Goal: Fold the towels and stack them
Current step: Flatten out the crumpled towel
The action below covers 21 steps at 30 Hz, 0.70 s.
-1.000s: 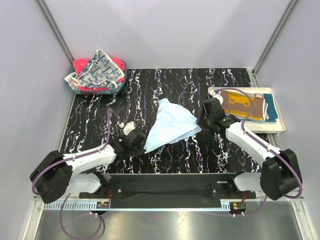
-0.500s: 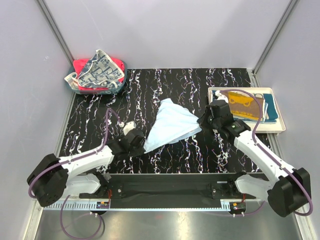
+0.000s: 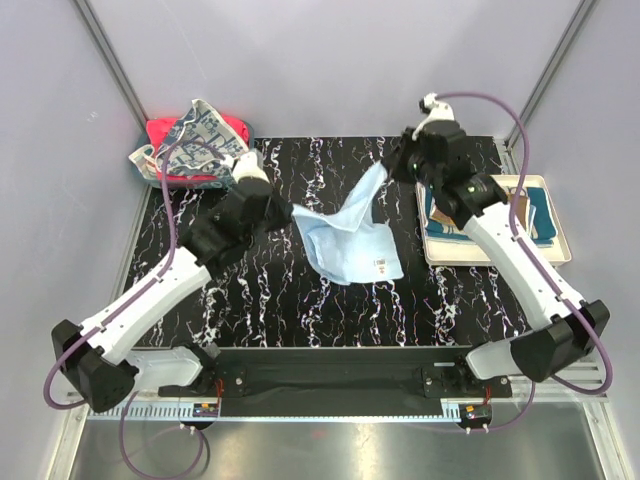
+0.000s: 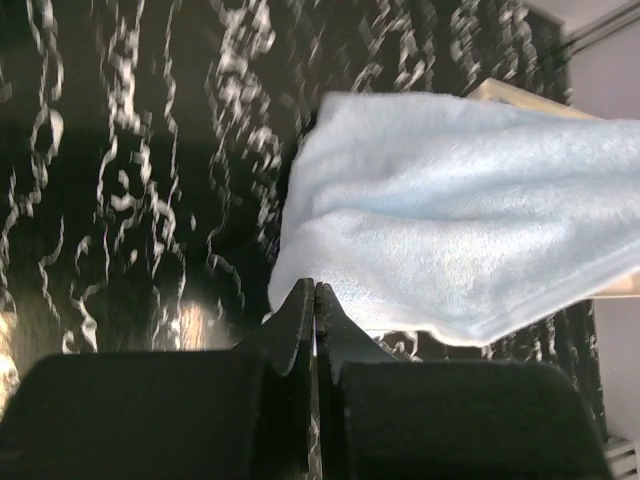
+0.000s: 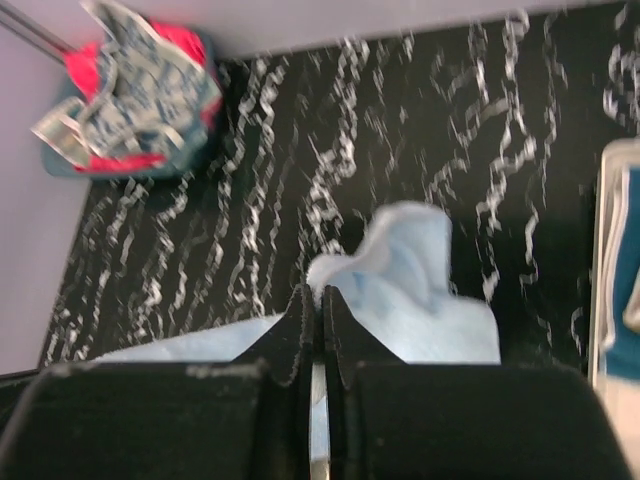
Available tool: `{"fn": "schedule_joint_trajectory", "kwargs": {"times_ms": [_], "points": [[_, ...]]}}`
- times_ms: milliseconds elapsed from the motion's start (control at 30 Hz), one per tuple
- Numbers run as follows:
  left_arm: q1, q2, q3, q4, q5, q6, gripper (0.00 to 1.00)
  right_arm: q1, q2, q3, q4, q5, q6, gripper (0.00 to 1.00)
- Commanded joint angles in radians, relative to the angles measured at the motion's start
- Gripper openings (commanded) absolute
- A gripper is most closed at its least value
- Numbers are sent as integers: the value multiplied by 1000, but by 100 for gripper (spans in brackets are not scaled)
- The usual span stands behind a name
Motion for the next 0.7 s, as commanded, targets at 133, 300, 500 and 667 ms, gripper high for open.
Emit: {"fn": "schedule_joint_trajectory", "kwargs": {"times_ms": [133,300,500,667], "points": [[15,46,326,-103,-84,245,0,3,53,317,-57,-52,-141,0],[15,89,550,-208,-54,335,0,5,34,445,-68,-82,-219,0],[13,81,729,-278,-17,414,0,5,-23,523,-67,-105,-268,0],[11,81,918,-318,15,470,0,5,-65,577,-52,-160,-273,0]]}}
